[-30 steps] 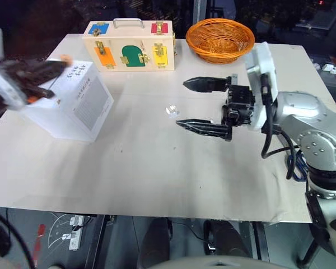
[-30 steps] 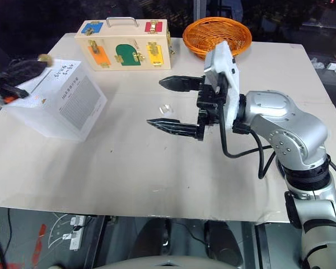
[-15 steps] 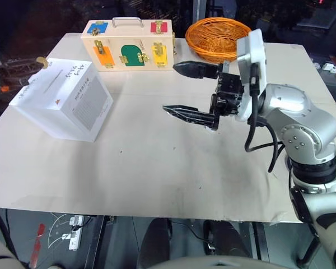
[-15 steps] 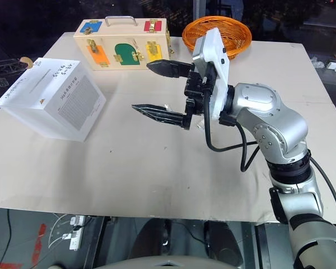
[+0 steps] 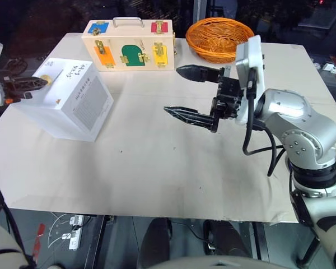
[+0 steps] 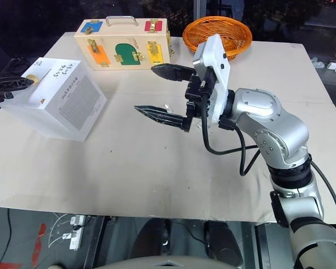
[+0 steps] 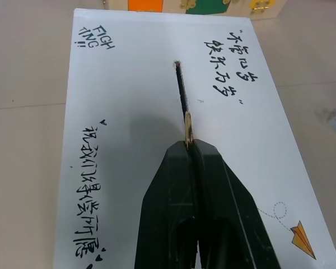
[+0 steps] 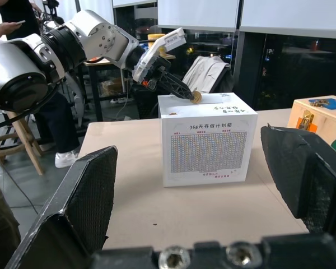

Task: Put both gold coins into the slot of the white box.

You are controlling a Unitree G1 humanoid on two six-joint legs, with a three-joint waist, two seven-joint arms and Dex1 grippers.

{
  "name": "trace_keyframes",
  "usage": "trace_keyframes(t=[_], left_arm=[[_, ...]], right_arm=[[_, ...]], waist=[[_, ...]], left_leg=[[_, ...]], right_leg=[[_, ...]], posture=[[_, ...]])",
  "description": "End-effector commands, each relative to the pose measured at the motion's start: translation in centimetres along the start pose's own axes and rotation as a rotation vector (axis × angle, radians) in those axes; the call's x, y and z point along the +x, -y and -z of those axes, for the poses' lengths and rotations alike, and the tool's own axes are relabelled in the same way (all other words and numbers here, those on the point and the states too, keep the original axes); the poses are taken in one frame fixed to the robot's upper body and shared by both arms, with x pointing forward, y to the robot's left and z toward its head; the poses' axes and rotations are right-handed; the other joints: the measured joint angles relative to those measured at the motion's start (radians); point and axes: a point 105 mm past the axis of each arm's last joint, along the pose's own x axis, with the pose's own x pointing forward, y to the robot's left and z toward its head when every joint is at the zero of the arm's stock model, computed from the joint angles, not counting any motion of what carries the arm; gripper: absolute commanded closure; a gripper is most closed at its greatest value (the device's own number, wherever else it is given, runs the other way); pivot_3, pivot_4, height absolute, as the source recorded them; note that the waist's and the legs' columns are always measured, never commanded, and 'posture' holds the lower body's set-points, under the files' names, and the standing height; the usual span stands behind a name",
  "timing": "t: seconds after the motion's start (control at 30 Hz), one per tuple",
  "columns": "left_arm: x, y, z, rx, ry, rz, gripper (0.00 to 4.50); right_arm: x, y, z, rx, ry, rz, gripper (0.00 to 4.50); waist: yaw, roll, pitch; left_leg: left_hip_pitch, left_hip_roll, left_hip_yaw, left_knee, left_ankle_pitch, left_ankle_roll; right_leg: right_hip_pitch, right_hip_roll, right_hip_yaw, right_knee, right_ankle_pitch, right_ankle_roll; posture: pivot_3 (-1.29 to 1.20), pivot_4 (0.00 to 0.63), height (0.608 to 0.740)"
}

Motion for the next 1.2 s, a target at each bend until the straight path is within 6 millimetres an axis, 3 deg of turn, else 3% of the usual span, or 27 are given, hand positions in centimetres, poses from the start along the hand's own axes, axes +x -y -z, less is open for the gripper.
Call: trace_keyframes(t=[0.03, 0.57, 1.2], left_arm=[[-0.5, -0.3, -0.4, -0.01, 0.016, -0.008, 4.5], [0.3, 0.3, -0.4, 0.018, 0.004, 0.011, 4.5], [0.6, -0.5, 0.5, 0.053, -0.036, -0.043, 4.5]], right_arm=[[-0.5, -0.2, -1.2, -0.049, 0.032, 0.01, 0.05], [-0.4, -0.4, -0.9, -0.05, 0.022, 0.006, 0.05], [-0.5, -0.5, -0.8, -0.044, 0.005, 0.002, 0.05]], waist=[[0.0, 0.0, 0.0], [0.0, 0.0, 0.0], [-0.003, 0.0, 0.0]], left_leg=[[0.0, 0.0, 0.0, 0.0, 0.0, 0.0], [0.0, 0.0, 0.0, 0.001, 0.0, 0.0], [0.001, 0.0, 0.0, 0.002, 0.0, 0.0]], right_leg=[[0.0, 0.0, 0.0, 0.0, 0.0, 0.0], [0.0, 0.0, 0.0, 0.001, 0.0, 0.0], [0.0, 0.0, 0.0, 0.002, 0.0, 0.0]], posture=[[0.0, 0.15, 0.726], [0.0, 0.15, 0.726], [0.0, 0.15, 0.726]])
